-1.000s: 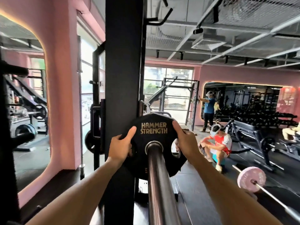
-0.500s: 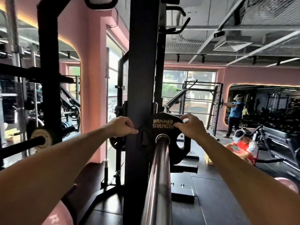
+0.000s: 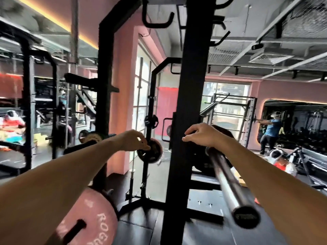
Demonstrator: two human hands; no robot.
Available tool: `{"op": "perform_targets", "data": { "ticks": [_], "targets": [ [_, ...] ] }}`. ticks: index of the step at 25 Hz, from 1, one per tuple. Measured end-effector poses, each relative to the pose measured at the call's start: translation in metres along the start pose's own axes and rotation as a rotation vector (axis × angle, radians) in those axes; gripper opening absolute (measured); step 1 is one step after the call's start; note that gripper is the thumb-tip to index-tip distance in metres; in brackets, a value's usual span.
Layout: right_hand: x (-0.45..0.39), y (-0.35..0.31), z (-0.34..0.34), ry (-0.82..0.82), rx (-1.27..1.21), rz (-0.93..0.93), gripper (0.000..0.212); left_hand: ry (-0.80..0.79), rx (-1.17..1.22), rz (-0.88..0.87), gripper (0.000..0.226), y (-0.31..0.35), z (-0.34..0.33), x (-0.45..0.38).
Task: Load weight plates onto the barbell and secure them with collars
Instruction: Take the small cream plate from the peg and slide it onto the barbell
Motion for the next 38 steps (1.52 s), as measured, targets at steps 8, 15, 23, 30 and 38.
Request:
{"op": "perform_targets", "data": {
  "ticks": [8, 15, 23, 30, 38],
  "targets": [
    [-0.018, -0.139, -0.158, -0.192, -0.047, 0.053, 0.012, -0.038, -0.066, 0.118, 0.029, -0.185, 0.089, 0.063],
    [-0.083, -0.176, -0.23, -0.219, -0.109, 0.056, 0.023, -0.052, -0.026, 0.223, 0.023, -0.281, 0.128, 0.035],
    [-0.221, -0.159, -0.326, -0.252, -0.152, 0.062, 0.014, -0.043, -0.091, 0.248, 0.023, -0.345, 0.155, -0.093],
    [-0.31, -0.126, -0.406, -0.309, -0.068, 0.005, 0.041, -0.1, 0.002, 0.215, 0.048, -0.383, 0.142, -0.208],
    [-0.362, -0.107, -0.456, -0.121, 0.044, -0.188, 0.052, -0.181, -0.05, 0.075, 0.063, -0.421, 0.109, -0.317]
  ]
}}
Point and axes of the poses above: each hand's wrist, its own x-axis away from the middle knuckle, its own z-axis out of the back of the hand, y = z × x, the point moved 9 cm from there along -x, towards the middle knuckle, and after that the axes turned 14 degrees about z, right-handed, at the moved point
